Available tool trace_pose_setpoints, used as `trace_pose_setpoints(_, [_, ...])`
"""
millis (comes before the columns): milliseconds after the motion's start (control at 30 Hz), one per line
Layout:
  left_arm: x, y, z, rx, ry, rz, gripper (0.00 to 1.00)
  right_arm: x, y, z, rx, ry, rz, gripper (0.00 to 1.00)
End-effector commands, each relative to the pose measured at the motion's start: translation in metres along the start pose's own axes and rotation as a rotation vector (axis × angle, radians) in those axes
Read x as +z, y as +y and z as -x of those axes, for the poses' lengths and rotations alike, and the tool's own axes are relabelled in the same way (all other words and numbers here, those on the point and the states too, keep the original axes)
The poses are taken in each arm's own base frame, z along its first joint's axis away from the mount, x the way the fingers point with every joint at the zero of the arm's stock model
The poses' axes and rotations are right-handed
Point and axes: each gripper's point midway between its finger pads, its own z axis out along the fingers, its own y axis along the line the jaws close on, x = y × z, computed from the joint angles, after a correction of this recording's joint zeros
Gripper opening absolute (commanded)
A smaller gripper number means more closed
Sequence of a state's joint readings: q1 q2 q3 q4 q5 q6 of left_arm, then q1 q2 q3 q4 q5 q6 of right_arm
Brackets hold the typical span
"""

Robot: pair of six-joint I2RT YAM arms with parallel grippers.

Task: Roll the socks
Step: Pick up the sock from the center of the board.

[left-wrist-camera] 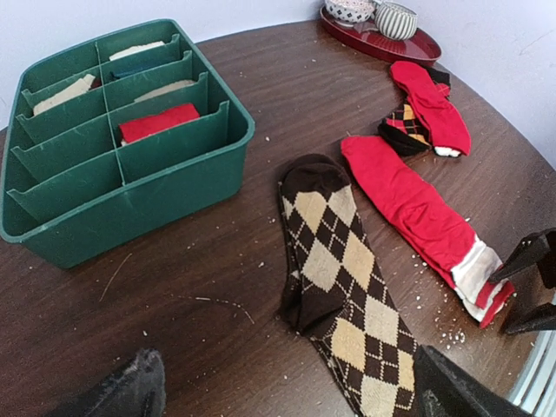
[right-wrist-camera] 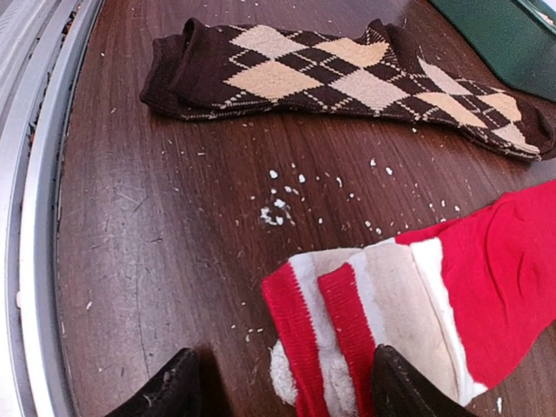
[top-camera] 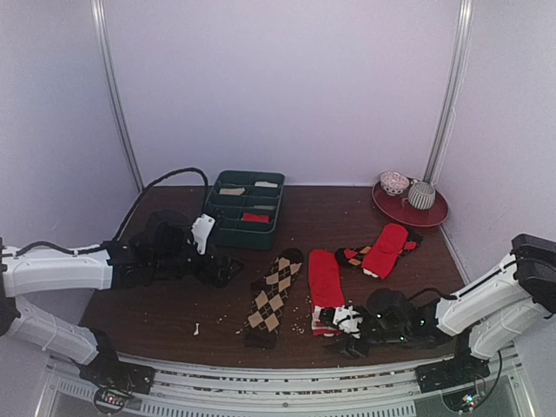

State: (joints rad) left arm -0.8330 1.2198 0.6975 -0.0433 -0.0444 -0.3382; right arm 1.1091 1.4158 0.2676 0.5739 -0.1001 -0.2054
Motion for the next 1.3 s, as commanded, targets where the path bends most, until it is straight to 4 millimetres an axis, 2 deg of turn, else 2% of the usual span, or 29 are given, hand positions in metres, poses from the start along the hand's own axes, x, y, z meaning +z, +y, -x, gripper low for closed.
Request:
trace_pose_setpoints(0, [0.001, -0.006, 0.015, 0.022, -0.04, -0.026, 0.98, 0.006, -0.01, 0.001, 0.015, 0.004, -0.047, 0.63])
trace_pose_setpoints(67, [0.002, -0.006, 0.014, 0.021, -0.038, -0.031, 0.98, 0.008, -0.01, -0.003, 0.032, 0.019, -0.046, 0.54])
trace_pose_setpoints(200, [0.003, -0.011, 0.014, 0.028, -0.036, -0.059, 0.98, 0.015, -0.01, -0.009, 0.074, 0.063, -0.045, 0.28])
trace_pose_setpoints(333, [0.001, -0.032, 0.012, 0.066, -0.056, -0.184, 0.98, 0.021, -0.005, -0.008, 0.214, 0.104, 0.001, 0.18])
trace_pose_setpoints(533, [-0.023, -0.085, 0.006, 0.198, -0.222, -0.448, 0.98, 0.026, 0.009, -0.005, 0.543, 0.243, 0.171, 0.13])
trace_pose_setpoints(600, [-0.024, -0.101, 0.0, 0.259, -0.235, -0.485, 0.98, 0.025, 0.015, -0.004, 0.627, 0.304, 0.23, 0.12])
trace_pose_setpoints(733, [-0.003, -0.131, -0.02, 0.33, -0.173, -0.557, 0.97, 0.023, 0.019, 0.006, 0.817, 0.353, 0.368, 0.1])
trace_pose_setpoints(833, [0.008, -0.158, -0.025, 0.376, -0.159, -0.623, 0.94, 0.019, 0.012, 0.01, 0.949, 0.346, 0.442, 0.08])
trace_pose_setpoints(900, [0.018, -0.169, -0.033, 0.397, -0.14, -0.641, 0.93, 0.016, 0.008, 0.007, 1.002, 0.344, 0.462, 0.06])
trace_pose_setpoints(1000, [0.033, -0.179, -0.048, 0.421, -0.1, -0.664, 0.93, 0.015, 0.008, 0.008, 1.04, 0.339, 0.509, 0.05])
trace_pose_setpoints(1133, [0.045, -0.194, -0.058, 0.439, -0.077, -0.713, 0.92, 0.017, 0.007, 0.009, 1.039, 0.344, 0.527, 0.05])
trace_pose_setpoints(1267, [0.062, -0.205, -0.074, 0.451, -0.031, -0.751, 0.87, 0.019, 0.005, 0.006, 1.045, 0.356, 0.524, 0.05])
